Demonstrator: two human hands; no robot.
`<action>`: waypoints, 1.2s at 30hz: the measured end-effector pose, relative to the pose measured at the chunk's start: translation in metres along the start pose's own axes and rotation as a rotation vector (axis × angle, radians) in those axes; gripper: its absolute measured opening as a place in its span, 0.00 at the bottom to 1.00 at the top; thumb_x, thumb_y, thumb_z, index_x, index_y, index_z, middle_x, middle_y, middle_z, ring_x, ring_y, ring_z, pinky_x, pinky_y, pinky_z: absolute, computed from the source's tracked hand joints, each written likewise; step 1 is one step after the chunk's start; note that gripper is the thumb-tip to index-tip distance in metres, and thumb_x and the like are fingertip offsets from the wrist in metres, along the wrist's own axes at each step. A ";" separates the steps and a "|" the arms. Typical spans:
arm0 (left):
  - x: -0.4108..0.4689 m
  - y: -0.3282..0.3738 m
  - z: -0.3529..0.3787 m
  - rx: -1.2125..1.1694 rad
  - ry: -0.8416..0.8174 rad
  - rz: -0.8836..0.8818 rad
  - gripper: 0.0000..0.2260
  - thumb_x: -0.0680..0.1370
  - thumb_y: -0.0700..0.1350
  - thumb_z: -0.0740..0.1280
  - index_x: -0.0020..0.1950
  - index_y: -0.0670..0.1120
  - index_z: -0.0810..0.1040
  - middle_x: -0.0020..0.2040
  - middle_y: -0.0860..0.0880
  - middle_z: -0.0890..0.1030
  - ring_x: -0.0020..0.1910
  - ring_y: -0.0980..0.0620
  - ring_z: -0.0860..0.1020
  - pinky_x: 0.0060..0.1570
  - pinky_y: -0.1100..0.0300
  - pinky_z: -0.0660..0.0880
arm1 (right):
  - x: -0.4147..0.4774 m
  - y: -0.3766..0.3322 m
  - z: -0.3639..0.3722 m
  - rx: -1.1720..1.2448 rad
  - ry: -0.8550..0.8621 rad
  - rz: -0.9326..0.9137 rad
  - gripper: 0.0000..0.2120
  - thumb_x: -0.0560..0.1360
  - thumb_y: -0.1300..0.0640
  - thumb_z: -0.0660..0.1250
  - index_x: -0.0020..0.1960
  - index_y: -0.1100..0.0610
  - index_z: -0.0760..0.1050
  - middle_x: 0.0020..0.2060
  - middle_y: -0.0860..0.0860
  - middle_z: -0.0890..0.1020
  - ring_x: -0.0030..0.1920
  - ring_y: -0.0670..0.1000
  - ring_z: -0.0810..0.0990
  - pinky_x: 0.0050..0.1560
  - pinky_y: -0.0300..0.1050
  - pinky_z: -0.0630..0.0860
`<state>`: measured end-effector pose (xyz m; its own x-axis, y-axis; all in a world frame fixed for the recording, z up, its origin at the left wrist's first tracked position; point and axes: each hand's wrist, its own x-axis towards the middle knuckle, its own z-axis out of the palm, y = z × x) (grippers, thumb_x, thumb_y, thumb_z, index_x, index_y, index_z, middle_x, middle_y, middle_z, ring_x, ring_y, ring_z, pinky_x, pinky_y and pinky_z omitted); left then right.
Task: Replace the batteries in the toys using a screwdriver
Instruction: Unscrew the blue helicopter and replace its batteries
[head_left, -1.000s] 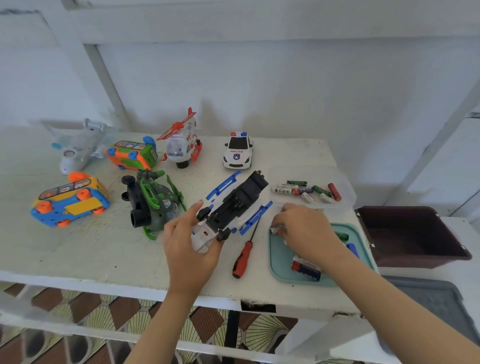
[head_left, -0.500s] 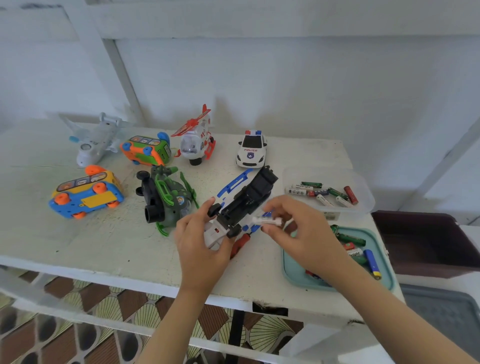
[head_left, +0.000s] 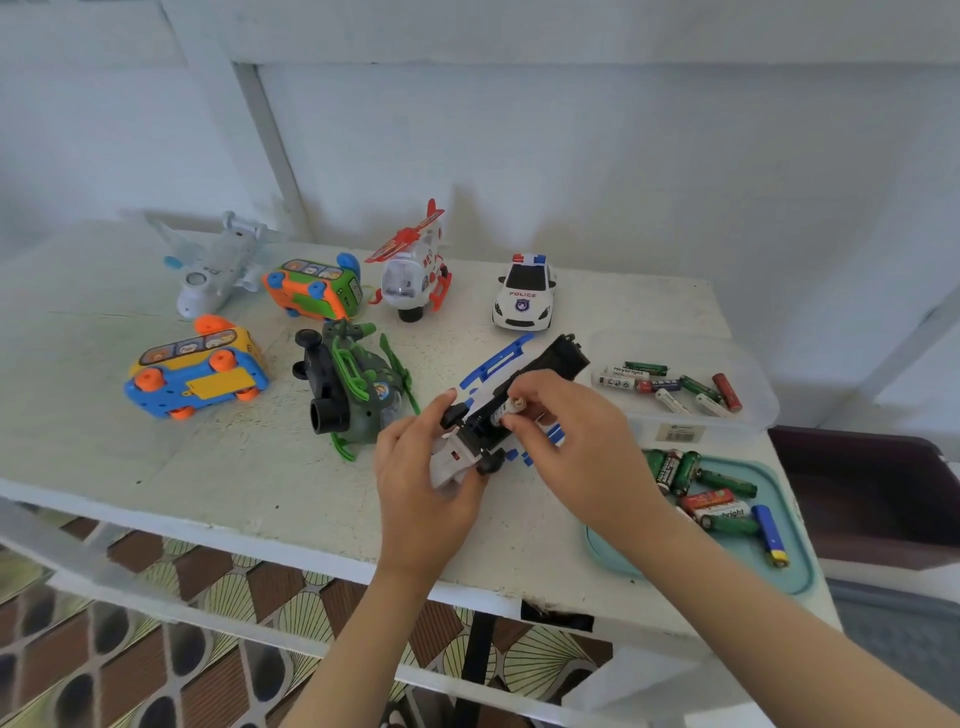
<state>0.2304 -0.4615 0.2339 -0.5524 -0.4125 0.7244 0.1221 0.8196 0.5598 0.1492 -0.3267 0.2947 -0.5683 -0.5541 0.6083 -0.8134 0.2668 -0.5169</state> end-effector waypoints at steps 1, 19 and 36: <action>0.000 0.000 0.000 -0.001 -0.004 0.001 0.26 0.72 0.48 0.67 0.69 0.49 0.69 0.58 0.75 0.67 0.51 0.56 0.68 0.55 0.68 0.65 | 0.000 0.003 0.002 -0.027 -0.010 -0.034 0.05 0.74 0.60 0.68 0.51 0.57 0.76 0.40 0.47 0.80 0.40 0.46 0.76 0.41 0.43 0.72; -0.002 -0.002 0.000 -0.022 -0.016 -0.061 0.29 0.69 0.40 0.72 0.70 0.47 0.69 0.47 0.58 0.71 0.49 0.55 0.69 0.56 0.75 0.63 | 0.006 0.015 -0.001 -0.229 -0.195 -0.374 0.12 0.75 0.62 0.62 0.53 0.59 0.82 0.47 0.54 0.82 0.46 0.54 0.79 0.43 0.46 0.76; -0.002 -0.002 0.001 -0.065 -0.020 -0.050 0.26 0.72 0.48 0.66 0.70 0.48 0.69 0.50 0.65 0.69 0.48 0.51 0.71 0.51 0.69 0.66 | -0.002 0.006 -0.009 -0.349 -0.191 -0.276 0.14 0.75 0.58 0.59 0.51 0.54 0.83 0.36 0.50 0.78 0.36 0.52 0.75 0.39 0.47 0.71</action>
<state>0.2304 -0.4620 0.2311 -0.5757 -0.4435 0.6869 0.1468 0.7704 0.6205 0.1440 -0.3173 0.2954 -0.3189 -0.7676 0.5560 -0.9423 0.3196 -0.0992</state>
